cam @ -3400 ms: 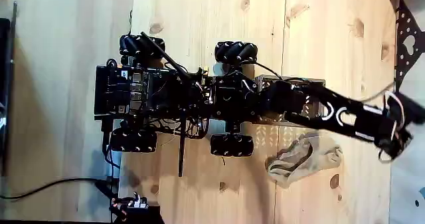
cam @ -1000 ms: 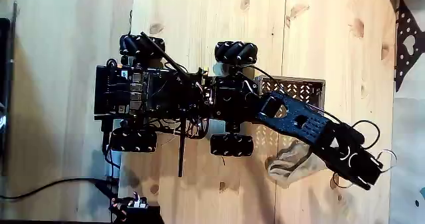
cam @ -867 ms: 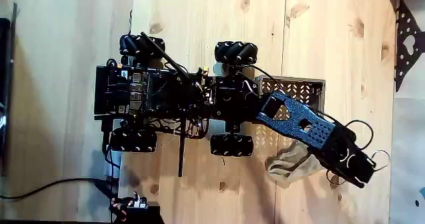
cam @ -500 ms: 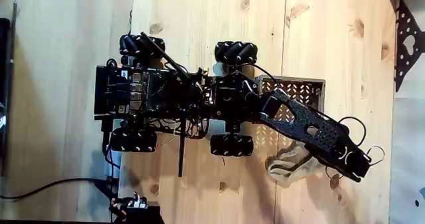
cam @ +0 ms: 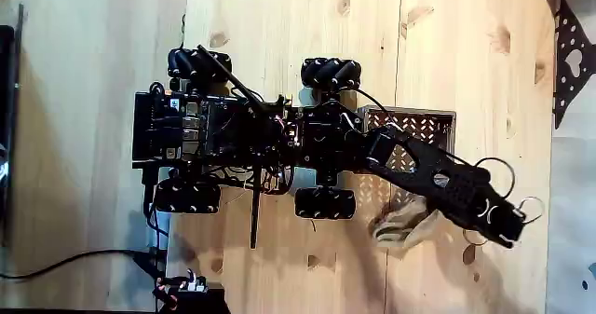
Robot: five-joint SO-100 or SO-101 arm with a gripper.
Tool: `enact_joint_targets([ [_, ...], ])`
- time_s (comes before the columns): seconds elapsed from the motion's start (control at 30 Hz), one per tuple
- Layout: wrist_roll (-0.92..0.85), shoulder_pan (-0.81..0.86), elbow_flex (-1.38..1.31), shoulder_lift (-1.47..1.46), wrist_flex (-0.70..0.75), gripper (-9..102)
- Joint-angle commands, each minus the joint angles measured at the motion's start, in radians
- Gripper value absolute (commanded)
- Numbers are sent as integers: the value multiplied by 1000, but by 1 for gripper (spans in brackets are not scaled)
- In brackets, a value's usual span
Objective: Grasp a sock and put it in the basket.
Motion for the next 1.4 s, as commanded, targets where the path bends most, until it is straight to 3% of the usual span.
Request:
enact_joint_targets([
  [0.0,8,-34,-17,141,83,0],
  [0.43,101,-112,-5,629,508,0],
  [0.9,278,-170,127,1365,509,0],
  [0.97,330,-183,199,1470,453,0],
  [1.1,416,-183,623,1779,124,0],
  [1.37,379,-212,1097,2040,-40,-1],
])
